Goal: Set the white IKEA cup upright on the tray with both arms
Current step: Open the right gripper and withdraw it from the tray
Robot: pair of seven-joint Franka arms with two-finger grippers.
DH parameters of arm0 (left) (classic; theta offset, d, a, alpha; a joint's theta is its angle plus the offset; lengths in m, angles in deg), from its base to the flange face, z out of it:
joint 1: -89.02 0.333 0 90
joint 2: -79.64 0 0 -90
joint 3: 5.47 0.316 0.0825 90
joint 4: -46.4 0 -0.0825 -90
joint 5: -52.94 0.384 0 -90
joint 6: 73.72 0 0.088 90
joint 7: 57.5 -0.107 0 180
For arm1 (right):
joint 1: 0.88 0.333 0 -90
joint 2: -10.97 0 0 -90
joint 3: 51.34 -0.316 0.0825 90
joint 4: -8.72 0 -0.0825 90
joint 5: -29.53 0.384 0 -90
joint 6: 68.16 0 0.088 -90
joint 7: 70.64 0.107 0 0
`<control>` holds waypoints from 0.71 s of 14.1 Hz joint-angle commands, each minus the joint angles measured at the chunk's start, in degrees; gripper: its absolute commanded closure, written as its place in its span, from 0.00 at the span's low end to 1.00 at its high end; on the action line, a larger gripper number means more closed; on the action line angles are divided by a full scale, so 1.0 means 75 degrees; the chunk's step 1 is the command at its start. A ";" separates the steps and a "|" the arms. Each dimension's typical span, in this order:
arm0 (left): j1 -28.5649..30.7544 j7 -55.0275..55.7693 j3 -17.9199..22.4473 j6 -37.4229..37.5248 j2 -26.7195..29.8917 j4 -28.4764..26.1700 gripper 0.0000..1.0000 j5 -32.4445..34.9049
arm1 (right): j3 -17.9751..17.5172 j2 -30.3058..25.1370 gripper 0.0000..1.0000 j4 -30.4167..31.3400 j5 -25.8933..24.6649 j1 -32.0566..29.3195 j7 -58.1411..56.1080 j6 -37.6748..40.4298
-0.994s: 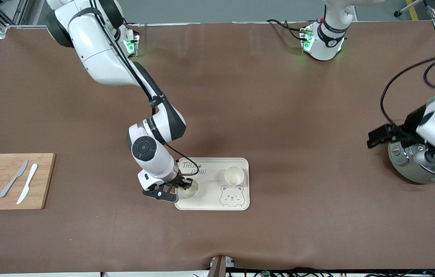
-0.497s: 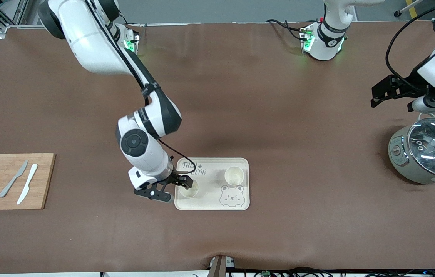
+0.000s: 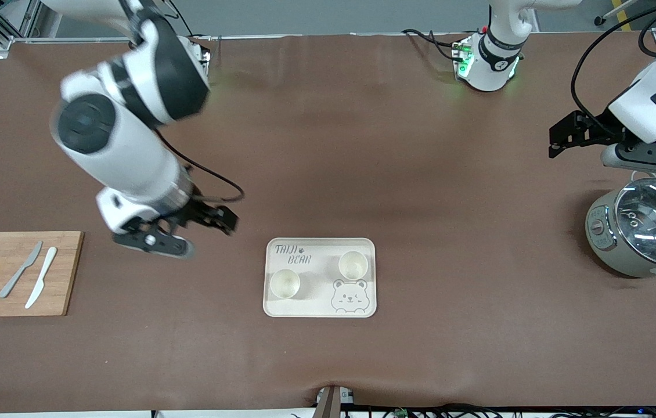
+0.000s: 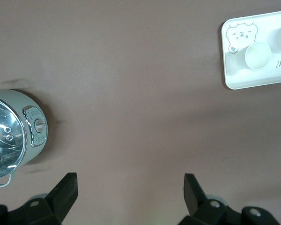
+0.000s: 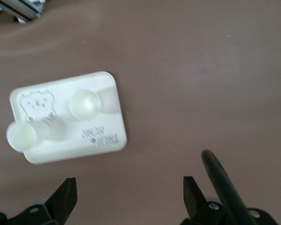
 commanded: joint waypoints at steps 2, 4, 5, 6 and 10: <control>-0.0140 -0.0132 0.0097 0.0030 0.0113 -0.0088 0.00 0.0172 | -0.0099 -0.1260 0.00 0.0380 0.0037 -0.1044 -0.1542 0.1498; -0.0140 -0.0120 0.0109 0.0030 0.0113 -0.0088 0.00 0.0172 | -0.0099 -0.1799 0.00 0.0497 0.0037 -0.1828 -0.2678 0.2039; -0.0140 -0.0120 0.0109 0.0030 0.0113 -0.0088 0.00 0.0172 | -0.0099 -0.2068 0.00 0.0695 0.0037 -0.2261 -0.3206 0.2123; -0.0140 -0.0120 0.0109 0.0030 0.0113 -0.0088 0.00 0.0172 | -0.0099 -0.2303 0.00 0.0894 0.0037 -0.2649 -0.3687 0.2100; -0.0128 -0.0120 0.0109 0.0030 0.0101 -0.0088 0.00 0.0196 | -0.0087 -0.2505 0.00 0.1189 0.0002 -0.3589 -0.4453 0.1808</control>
